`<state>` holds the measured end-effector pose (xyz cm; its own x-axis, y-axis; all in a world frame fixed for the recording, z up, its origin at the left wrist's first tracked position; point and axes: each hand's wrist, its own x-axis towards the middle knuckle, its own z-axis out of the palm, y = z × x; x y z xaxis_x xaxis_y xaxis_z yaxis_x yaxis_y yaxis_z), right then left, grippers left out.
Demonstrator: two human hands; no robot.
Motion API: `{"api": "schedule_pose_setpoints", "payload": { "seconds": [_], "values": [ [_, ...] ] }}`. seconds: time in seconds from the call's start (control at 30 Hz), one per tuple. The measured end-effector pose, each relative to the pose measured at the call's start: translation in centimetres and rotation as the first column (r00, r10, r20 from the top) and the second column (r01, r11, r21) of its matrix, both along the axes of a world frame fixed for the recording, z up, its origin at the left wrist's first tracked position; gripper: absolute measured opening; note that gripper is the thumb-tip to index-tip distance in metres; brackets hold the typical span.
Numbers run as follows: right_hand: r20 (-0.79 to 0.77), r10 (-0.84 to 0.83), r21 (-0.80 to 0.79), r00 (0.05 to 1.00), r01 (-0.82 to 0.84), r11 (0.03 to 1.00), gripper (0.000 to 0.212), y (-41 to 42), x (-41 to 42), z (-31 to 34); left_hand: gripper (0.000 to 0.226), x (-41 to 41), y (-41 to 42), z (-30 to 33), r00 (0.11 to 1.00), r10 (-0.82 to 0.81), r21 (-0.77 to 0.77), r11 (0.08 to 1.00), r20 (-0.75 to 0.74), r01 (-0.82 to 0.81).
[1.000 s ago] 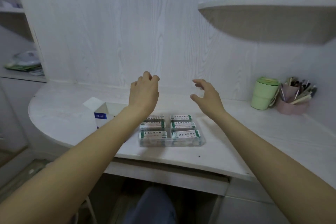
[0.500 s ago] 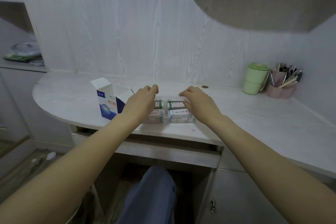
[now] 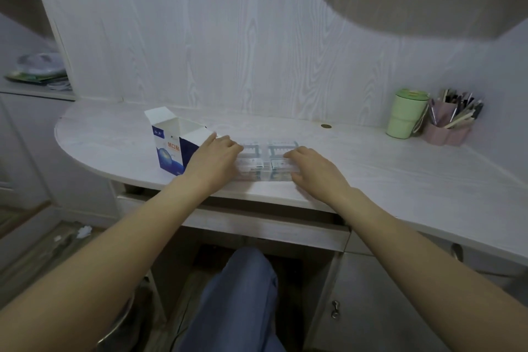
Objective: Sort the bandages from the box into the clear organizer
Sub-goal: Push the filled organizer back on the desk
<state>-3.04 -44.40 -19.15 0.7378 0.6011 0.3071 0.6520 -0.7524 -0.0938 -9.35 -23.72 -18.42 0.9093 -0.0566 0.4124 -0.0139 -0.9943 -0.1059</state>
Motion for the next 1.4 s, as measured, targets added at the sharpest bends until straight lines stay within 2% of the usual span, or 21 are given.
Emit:
{"api": "schedule_pose_setpoints", "payload": {
  "seconds": [0.07, 0.17, 0.23, 0.37, 0.47, 0.53, 0.57, 0.67, 0.73, 0.83, 0.93, 1.07, 1.23, 1.4],
  "values": [
    [-0.01, -0.001, 0.001, 1.0, 0.001, 1.0, 0.044, 0.0, 0.0, -0.1, 0.043, 0.1, -0.1, -0.2, 0.999, -0.03, -0.002, 1.0, -0.036, 0.03],
    [-0.012, -0.004, 0.0, 1.0, 0.004, 1.0, 0.043, 0.1, 0.0, -0.2, 0.046, -0.1, -0.4, -0.3, 0.985, -0.055, -0.147, 0.989, -0.161, 0.031],
    [-0.032, -0.013, -0.007, 0.999, 0.012, 1.0, 0.042, 0.0, 0.0, 0.0, 0.047, -0.1, -0.4, -0.5, 0.973, -0.095, -0.169, 0.984, -0.211, 0.059],
    [-0.1, -0.01, -0.034, 0.995, 0.007, 0.999, 0.038, -0.1, 0.0, 0.2, 0.035, 0.2, -0.1, -0.6, 0.965, -0.141, -0.108, 0.987, -0.221, 0.119],
    [-0.17, -0.027, -0.057, 0.985, 0.018, 0.998, 0.033, -0.1, 0.6, 1.0, 0.026, 0.5, 0.1, -0.6, 0.957, -0.166, 0.011, 0.985, -0.237, 0.174],
    [-0.196, -0.035, -0.067, 0.98, 0.022, 0.997, 0.032, -0.1, 1.0, 1.5, 0.02, 0.5, 0.0, -0.2, 0.955, -0.087, 0.074, 0.991, -0.285, 0.113],
    [-0.195, -0.037, -0.075, 0.98, 0.022, 0.997, 0.031, 0.0, 1.2, 1.7, 0.016, 0.5, -0.2, -0.1, 0.953, -0.029, 0.038, 0.998, -0.303, 0.043],
    [-0.169, -0.054, -0.158, 0.984, 0.027, 0.987, 0.026, 0.2, 1.6, 2.0, 0.03, 0.5, -0.8, 0.2, 0.941, 0.055, 0.139, 0.99, -0.333, -0.009],
    [-0.152, -0.068, -0.162, 0.986, 0.043, 0.986, 0.031, 0.3, 1.5, 1.9, 0.023, 1.0, -1.0, 0.6, 0.944, 0.062, 0.125, 0.992, -0.324, -0.022],
    [-0.117, -0.093, -0.144, 0.989, 0.076, 0.987, 0.046, -0.1, 1.4, 1.5, 0.026, 1.7, -1.1, 0.5, 0.958, 0.06, 0.119, 0.992, -0.282, -0.027],
    [-0.041, -0.094, -0.239, 0.995, 0.081, 0.968, 0.047, -0.2, 1.5, 1.3, 0.027, 1.8, -1.4, 1.1, 0.949, 0.082, 0.17, 0.985, -0.304, -0.031],
    [-0.009, -0.084, -0.323, 0.996, 0.077, 0.943, 0.048, 0.3, 1.9, 1.8, 0.017, 2.2, -1.8, 1.9, 0.934, 0.07, 0.143, 0.99, -0.35, -0.021],
    [0.084, -0.064, -0.392, 0.994, 0.092, 0.915, 0.039, 0.4, 1.4, 2.0, 0.017, 2.6, -1.7, 1.9, 0.929, 0.03, 0.1, 0.995, -0.368, 0.008],
    [0.125, -0.039, -0.383, 0.991, 0.085, 0.92, 0.036, 0.4, 1.5, 1.7, 0.018, 2.5, -2.1, 1.9, 0.945, 0.025, 0.115, 0.993, -0.328, 0.014]
  ]
}}
